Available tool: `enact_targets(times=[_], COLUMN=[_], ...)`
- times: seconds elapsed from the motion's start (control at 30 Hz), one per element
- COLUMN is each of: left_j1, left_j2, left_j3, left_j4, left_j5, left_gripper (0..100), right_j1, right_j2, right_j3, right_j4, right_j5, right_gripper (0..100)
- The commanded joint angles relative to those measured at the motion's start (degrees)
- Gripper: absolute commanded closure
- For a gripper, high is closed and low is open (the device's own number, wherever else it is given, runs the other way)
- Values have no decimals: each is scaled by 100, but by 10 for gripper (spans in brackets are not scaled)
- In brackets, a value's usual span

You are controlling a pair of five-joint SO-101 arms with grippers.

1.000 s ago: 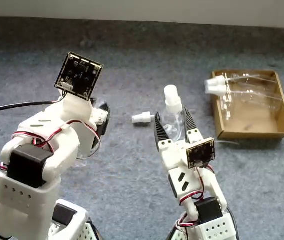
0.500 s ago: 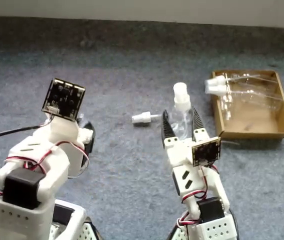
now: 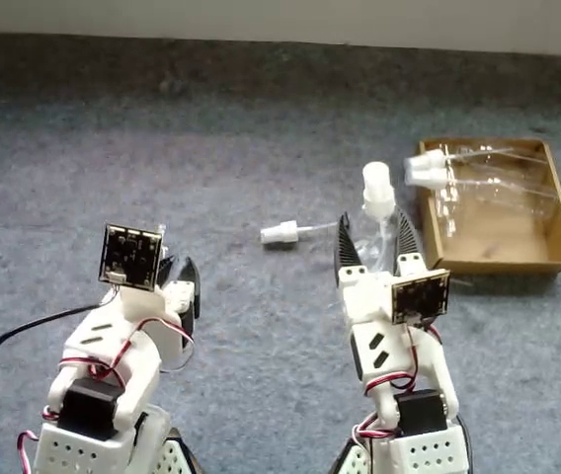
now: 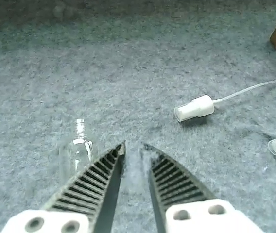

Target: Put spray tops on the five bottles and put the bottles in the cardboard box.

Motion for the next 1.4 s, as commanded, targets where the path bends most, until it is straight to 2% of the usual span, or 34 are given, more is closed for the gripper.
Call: enact_targets(times=[0.0, 0.3, 0.6, 0.73, 1.0, 1.2, 1.37], left_j1=[-48, -48, -66, -84, -57, -57, -57], left_j2=[-523, -1033, -1033, -1033, -1033, -1033, -1033], left_j3=[303, 1182, 1200, 1182, 1218, 1226, 1235], left_j4=[-158, -571, -580, -580, -580, -580, -580], left_j5=[26, 26, 26, 26, 9, 0, 0], left_gripper=[990, 990, 990, 989, 989, 989, 989], right_j1=[479, 1244, 2105, 2158, 2176, 2176, 2176], right_j2=[-31, 22, 40, 40, 40, 48, 119], right_j3=[391, -321, -1226, -1807, -2220, -2422, -3099], right_j4=[-110, -84, 110, 673, 725, 752, 1473], right_j5=[-53, -26, -9, 343, 985, 1029, 1029], right_gripper=[860, 861, 861, 861, 861, 861, 861])
